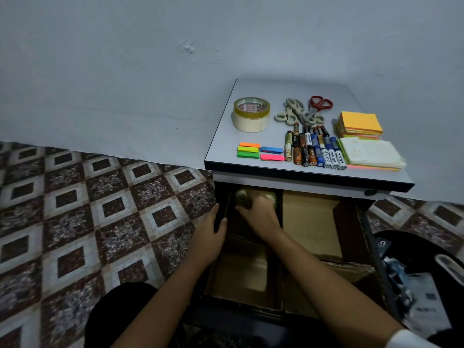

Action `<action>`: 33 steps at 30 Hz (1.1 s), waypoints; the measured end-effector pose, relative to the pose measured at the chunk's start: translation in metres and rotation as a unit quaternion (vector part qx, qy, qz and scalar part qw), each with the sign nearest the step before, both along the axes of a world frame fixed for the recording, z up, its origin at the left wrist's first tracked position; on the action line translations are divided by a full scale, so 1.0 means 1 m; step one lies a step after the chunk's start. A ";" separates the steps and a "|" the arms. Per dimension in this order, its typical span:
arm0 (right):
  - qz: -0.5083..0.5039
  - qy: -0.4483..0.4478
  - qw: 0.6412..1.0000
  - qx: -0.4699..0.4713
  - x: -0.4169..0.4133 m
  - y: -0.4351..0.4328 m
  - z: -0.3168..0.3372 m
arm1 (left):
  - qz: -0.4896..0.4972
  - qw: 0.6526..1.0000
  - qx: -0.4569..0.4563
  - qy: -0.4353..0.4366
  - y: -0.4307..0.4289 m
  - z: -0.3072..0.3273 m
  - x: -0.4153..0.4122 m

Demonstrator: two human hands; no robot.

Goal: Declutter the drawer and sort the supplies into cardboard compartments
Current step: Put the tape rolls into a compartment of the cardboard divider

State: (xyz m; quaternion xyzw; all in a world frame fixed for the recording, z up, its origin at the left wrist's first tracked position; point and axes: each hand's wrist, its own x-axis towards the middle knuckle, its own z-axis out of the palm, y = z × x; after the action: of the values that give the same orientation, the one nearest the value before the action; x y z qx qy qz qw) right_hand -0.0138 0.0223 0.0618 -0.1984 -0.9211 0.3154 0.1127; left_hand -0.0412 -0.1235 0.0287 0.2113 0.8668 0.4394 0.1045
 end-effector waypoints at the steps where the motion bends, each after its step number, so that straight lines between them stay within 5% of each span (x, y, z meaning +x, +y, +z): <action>1: 0.004 0.003 1.000 -0.014 0.009 -0.001 0.003 | 0.000 1.000 -0.003 0.002 0.000 0.000 0.000; 7: 0.041 0.023 0.998 -0.049 0.057 0.002 0.036 | -0.003 0.998 -0.030 0.058 0.001 0.010 0.002; 17: 0.026 0.141 0.989 -0.047 0.039 0.039 0.147 | 0.048 0.953 0.101 0.282 0.035 0.124 -0.047; 25: 0.000 0.130 0.989 0.068 -0.058 0.081 0.176 | 0.005 0.984 -0.028 0.179 0.090 0.168 -0.137; 33: 0.050 -0.062 0.994 0.071 -0.132 0.106 0.164 | -0.013 0.984 -0.098 0.151 0.088 0.159 -0.172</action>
State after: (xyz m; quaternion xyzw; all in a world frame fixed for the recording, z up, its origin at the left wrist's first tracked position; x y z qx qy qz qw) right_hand -0.1456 0.1282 0.2261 -0.1626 -0.9552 0.2415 0.0531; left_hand -0.2135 -0.0353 0.1880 0.2749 0.9087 0.3141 -0.0021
